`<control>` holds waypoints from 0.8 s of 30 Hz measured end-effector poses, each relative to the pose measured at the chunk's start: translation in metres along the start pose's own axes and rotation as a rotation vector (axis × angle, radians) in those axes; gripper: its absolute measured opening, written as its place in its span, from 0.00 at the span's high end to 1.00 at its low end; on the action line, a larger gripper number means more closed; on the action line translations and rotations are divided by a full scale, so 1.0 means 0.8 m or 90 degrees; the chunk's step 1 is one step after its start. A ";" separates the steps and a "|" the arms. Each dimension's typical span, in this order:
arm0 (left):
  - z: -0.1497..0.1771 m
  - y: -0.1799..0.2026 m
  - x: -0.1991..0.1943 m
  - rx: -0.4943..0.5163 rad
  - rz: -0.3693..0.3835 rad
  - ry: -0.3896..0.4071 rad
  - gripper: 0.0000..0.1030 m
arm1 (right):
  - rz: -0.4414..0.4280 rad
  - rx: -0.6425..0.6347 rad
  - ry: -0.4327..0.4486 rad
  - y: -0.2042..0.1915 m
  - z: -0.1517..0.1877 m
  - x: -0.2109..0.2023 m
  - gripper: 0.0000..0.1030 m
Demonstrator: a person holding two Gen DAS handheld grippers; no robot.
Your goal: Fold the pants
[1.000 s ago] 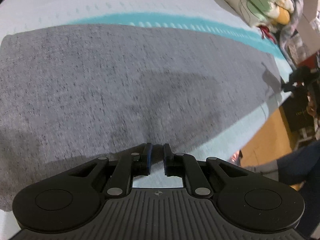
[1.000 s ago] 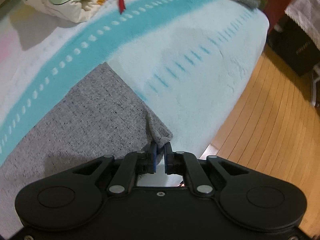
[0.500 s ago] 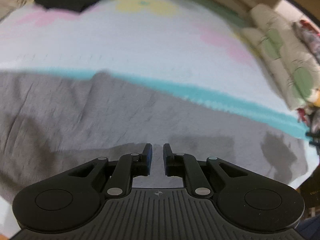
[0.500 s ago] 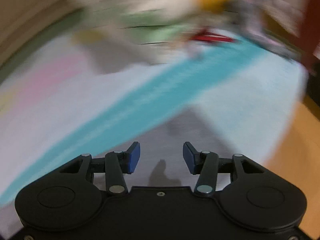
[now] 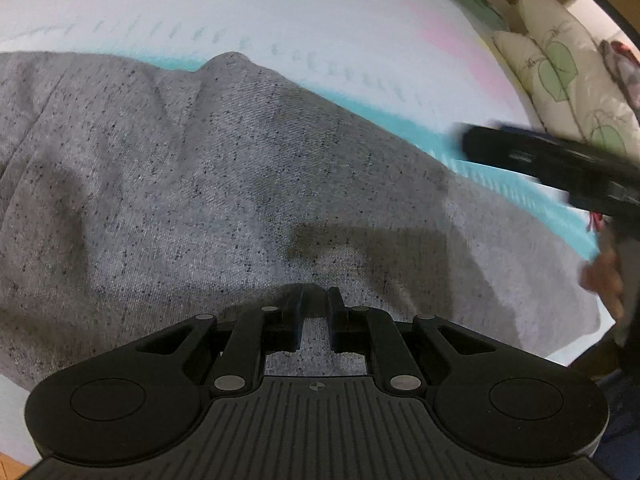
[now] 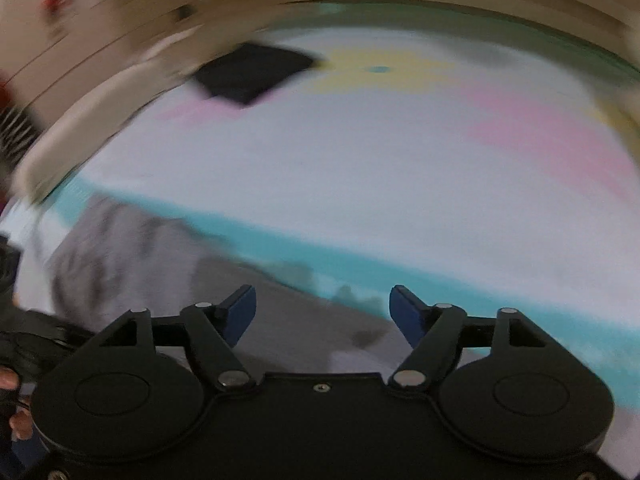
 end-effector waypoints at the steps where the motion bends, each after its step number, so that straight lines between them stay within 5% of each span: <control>1: 0.001 0.002 0.000 0.003 -0.001 0.001 0.89 | -0.018 -0.027 -0.010 -0.018 -0.005 0.015 0.23; 7: 0.002 0.006 -0.004 0.012 -0.007 0.019 0.89 | -0.028 -0.133 -0.032 -0.073 -0.014 0.078 0.22; 10: -0.009 -0.003 -0.040 0.030 -0.073 0.100 0.89 | -0.055 -0.154 -0.061 -0.075 0.001 0.090 0.25; 12: -0.022 -0.012 -0.067 0.012 -0.100 0.167 0.89 | -0.058 -0.180 -0.069 -0.086 0.012 0.088 0.57; 15: -0.046 -0.022 -0.092 -0.016 -0.120 0.231 0.89 | -0.024 -0.268 -0.052 -0.104 0.037 0.072 0.65; 24: -0.097 0.001 -0.060 0.026 -0.098 0.177 0.88 | 0.137 -0.504 0.067 -0.164 0.136 0.049 0.67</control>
Point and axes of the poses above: each gripper's, at about its wrist camera, not at the fingertips, and x roughly the way its jaws point, y to its right, z to its underside, the point moved 5 cm from there along x, roughly the way its jaws point, and after that the axes turned 3 degrees about x, right-handed, at the moved point
